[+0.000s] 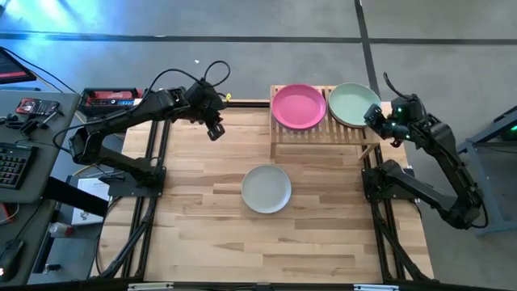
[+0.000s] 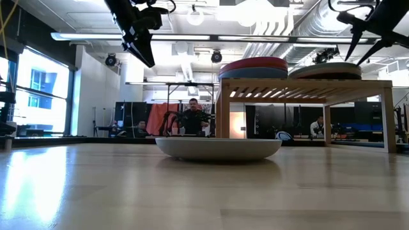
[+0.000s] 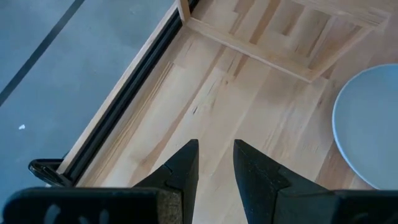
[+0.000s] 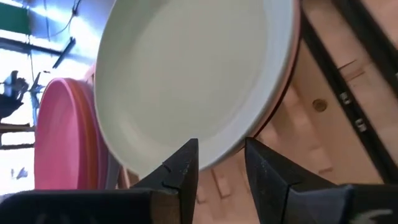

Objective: Place and stack plates onto a shelf
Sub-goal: Stack the green plate on top of the brown plate on the shelf, then stack the gray plate on top of the green plate on the shelf

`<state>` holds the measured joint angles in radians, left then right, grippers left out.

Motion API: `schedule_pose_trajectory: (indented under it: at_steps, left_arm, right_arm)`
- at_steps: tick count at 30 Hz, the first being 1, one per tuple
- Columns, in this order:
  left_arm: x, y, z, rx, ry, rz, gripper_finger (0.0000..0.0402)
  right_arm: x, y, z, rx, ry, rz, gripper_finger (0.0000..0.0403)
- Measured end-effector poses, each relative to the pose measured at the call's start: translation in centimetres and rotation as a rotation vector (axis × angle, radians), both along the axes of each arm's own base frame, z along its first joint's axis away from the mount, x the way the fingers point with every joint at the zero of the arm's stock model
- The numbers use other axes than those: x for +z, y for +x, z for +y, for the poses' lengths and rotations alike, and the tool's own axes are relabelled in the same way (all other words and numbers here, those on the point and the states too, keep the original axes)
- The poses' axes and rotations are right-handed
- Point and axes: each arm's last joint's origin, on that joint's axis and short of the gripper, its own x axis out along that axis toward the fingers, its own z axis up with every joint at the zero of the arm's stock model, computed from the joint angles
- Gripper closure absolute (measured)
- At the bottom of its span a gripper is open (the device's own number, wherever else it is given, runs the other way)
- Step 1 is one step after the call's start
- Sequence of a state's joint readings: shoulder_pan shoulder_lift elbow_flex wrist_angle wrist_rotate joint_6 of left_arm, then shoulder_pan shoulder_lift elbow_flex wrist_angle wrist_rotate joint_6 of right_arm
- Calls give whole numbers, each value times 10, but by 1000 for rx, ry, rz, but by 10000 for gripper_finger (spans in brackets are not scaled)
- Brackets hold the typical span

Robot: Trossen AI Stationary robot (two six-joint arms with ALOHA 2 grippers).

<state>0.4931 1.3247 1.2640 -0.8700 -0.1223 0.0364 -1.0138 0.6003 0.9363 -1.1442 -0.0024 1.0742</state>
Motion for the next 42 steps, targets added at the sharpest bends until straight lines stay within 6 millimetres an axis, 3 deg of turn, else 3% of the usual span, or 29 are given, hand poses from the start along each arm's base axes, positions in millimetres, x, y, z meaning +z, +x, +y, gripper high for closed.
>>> schedule_pose_trajectory:
  at_steps: [9, 24, 34, 42]
  left_arm:
    - [-1, -1, -1, 33, -34, -1, 312]
    - [-6, -4, -10, 289, -364, -101, 312]
    - [-13, 13, -30, 343, -479, -111, 312]
    - [-31, 41, -42, 320, -497, -90, 312]
  right_arm:
    - [1, 4, 3, 156, 29, -64, 293]
    - [3, 14, 12, 482, 102, -220, 293]
    - [11, 28, 15, 654, 8, -273, 293]
    - [26, 40, 17, 823, -196, -335, 293]
